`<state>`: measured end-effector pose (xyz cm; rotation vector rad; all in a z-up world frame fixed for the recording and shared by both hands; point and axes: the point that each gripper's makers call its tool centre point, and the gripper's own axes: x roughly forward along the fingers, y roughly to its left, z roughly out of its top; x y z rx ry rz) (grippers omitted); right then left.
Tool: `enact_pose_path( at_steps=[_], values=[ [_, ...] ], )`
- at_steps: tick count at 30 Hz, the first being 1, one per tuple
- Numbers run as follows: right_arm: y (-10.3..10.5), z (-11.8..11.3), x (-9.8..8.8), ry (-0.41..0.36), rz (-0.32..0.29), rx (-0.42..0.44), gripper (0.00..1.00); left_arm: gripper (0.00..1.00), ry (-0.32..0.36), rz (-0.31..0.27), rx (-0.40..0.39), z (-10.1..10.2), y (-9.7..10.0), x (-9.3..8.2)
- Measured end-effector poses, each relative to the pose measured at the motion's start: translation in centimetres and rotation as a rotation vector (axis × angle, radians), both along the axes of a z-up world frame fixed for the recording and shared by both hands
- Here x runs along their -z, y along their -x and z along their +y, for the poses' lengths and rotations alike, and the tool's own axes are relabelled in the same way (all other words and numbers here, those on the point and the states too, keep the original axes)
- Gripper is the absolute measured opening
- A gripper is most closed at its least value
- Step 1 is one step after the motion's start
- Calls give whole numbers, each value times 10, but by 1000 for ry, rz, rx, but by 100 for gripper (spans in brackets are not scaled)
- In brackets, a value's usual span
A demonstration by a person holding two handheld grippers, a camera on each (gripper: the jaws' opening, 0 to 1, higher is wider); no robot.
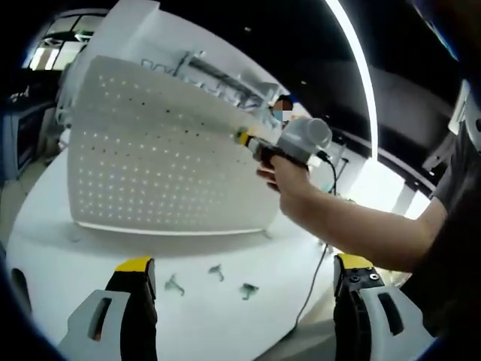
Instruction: Insert the hook assembly into the mounting plate slot until the hook locks in place.
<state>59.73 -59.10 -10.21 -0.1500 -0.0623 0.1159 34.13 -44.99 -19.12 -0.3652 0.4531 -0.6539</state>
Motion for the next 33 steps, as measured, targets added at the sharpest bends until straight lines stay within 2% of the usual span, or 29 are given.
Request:
enact_pose_path(
  at_steps=[2, 3, 8, 11, 15, 24, 31, 33],
  values=[
    [0, 0, 0, 7, 2, -15, 1, 100, 1, 1, 1, -1, 0, 0],
    [0, 1, 1, -75, 18, -31, 1, 100, -1, -1, 1, -1, 0, 0],
    [1, 2, -2, -24, 21, -33, 4, 99, -3, -15, -3, 0, 0, -5],
    [3, -1, -11, -47, -2, -25, 7, 99, -7, -17, -7, 2, 1, -5],
    [4, 0, -12, -43, 9, -34, 8, 99, -8, -19, -14, 3, 3, -5],
    [21, 0, -31, -50, -28, -56, 10, 100, -15, -30, -17, -1, 8, -9],
    [33, -14, -46, -65, -51, -47, 13, 100, -20, -34, -14, -4, 14, -10],
    [39, -23, -52, -97, -59, -42, 14, 100, -20, -35, -15, -5, 16, -11]
  ],
)
